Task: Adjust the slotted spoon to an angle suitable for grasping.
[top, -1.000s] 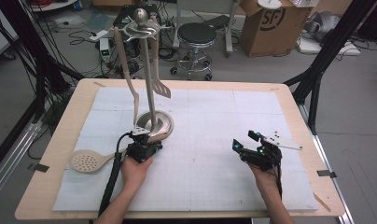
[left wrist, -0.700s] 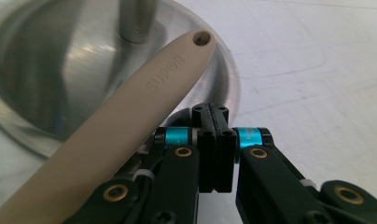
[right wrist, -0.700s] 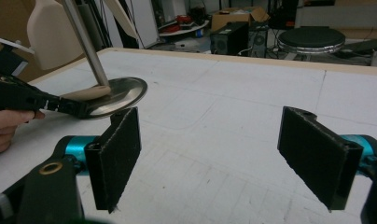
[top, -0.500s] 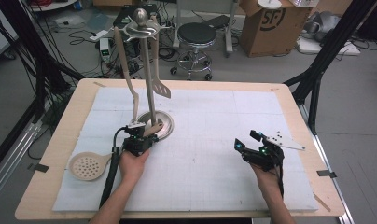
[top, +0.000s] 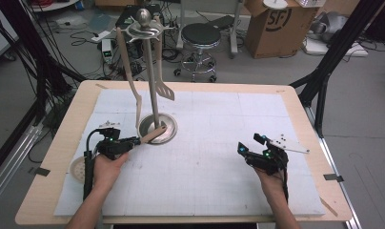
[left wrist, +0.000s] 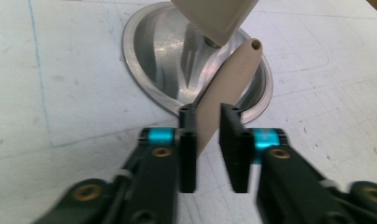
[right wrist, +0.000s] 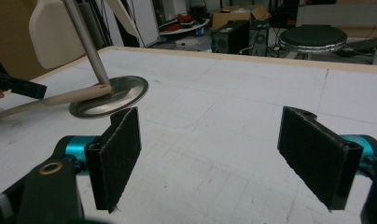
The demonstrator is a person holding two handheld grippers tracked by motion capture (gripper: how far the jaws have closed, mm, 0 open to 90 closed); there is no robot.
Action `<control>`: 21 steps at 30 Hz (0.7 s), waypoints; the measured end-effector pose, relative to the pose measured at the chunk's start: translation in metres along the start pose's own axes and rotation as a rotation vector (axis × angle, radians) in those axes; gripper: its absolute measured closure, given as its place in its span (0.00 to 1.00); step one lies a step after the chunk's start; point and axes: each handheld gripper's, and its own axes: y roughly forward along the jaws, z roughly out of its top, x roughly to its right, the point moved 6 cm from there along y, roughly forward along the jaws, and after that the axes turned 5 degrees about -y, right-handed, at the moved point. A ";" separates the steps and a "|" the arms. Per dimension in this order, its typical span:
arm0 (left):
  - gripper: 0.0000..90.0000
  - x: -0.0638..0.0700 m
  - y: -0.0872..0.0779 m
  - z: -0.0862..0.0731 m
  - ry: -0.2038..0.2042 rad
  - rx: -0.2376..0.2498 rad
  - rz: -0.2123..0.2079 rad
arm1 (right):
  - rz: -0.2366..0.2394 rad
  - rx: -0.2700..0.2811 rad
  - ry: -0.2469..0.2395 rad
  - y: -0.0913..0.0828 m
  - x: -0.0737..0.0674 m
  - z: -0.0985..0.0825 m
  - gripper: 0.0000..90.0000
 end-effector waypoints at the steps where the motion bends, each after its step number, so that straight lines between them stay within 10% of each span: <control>1: 0.81 -0.001 -0.002 -0.001 0.010 -0.004 0.003 | 0.001 -0.002 0.003 0.000 0.000 0.000 0.23; 10: 0.65 -0.016 -0.013 -0.004 0.032 -0.057 -0.043 | 0.003 -0.005 0.000 0.001 -0.002 0.000 0.23; 21: 0.60 -0.017 -0.008 -0.010 0.078 -0.113 -0.005 | 0.005 -0.007 0.001 0.002 -0.002 -0.001 0.23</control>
